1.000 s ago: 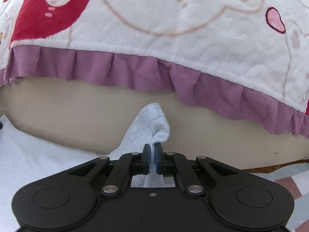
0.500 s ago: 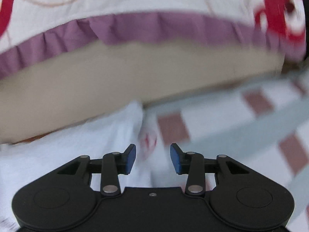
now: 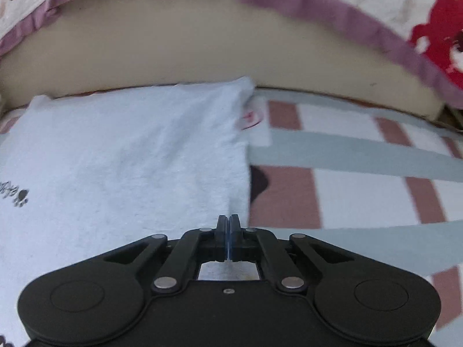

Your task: Fold clothes

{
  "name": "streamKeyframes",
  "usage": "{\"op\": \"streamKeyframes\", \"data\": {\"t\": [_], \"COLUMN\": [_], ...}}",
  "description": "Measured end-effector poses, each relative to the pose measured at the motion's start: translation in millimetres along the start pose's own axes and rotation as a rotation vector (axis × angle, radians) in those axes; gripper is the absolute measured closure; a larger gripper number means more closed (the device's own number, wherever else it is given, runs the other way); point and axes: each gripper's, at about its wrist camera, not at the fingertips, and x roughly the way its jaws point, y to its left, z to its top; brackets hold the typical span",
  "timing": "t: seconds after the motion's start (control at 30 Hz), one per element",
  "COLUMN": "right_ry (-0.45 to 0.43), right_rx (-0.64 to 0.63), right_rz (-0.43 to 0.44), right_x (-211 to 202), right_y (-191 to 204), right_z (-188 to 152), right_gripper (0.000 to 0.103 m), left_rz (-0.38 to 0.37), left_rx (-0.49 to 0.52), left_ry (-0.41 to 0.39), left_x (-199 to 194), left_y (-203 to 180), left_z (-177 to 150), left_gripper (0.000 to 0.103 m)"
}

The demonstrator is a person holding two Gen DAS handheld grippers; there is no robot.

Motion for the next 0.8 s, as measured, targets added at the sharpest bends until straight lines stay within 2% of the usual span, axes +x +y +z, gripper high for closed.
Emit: {"op": "streamKeyframes", "data": {"t": [0.07, 0.13, 0.2, 0.23, 0.27, 0.33, 0.37, 0.4, 0.5, 0.6, 0.7, 0.77, 0.8], "right_ry": [0.010, 0.025, 0.037, 0.024, 0.005, -0.044, -0.061, -0.046, -0.002, 0.088, 0.166, 0.177, 0.182], "right_rx": [-0.067, -0.110, -0.100, -0.092, -0.075, -0.048, -0.037, -0.034, -0.025, -0.131, -0.312, -0.415, -0.422], "right_rz": [-0.100, -0.188, -0.285, -0.299, -0.279, -0.100, 0.006, 0.105, 0.398, 0.578, 0.645, 0.615, 0.598], "right_x": [13, 21, 18, 10, -4, -28, -37, -47, -78, -98, -114, -136, -143], "right_y": [3, 13, 19, 24, 30, 41, 46, 55, 84, 130, 172, 187, 183], "right_z": [3, 2, 12, 13, 17, 19, 19, 16, 7, -12, -34, -55, -62], "right_gripper": [0.103, 0.103, 0.100, 0.095, 0.090, 0.082, 0.064, 0.053, 0.053, 0.053, 0.053, 0.053, 0.053], "left_rz": [0.093, 0.108, 0.033, -0.014, -0.056, -0.099, -0.112, -0.116, -0.083, -0.055, -0.093, -0.140, -0.168], "left_rx": [0.037, -0.003, -0.093, -0.138, -0.173, -0.201, -0.205, -0.201, -0.177, -0.164, -0.171, -0.170, -0.158], "left_ry": [0.009, 0.054, 0.091, 0.098, 0.100, 0.093, 0.087, 0.077, 0.063, 0.080, 0.131, 0.149, 0.138], "left_x": [-6, -11, -26, -37, -52, -80, -96, -111, -141, -160, -175, -189, -198], "left_y": [4, 23, 48, 59, 70, 83, 87, 89, 95, 104, 111, 111, 108], "left_z": [-5, -14, -25, -31, -38, -52, -59, -67, -88, -106, -127, -140, -146], "left_gripper": [0.067, 0.066, 0.066, 0.065, 0.062, 0.062, 0.062, 0.061, 0.055, 0.052, 0.051, 0.051, 0.051]}}
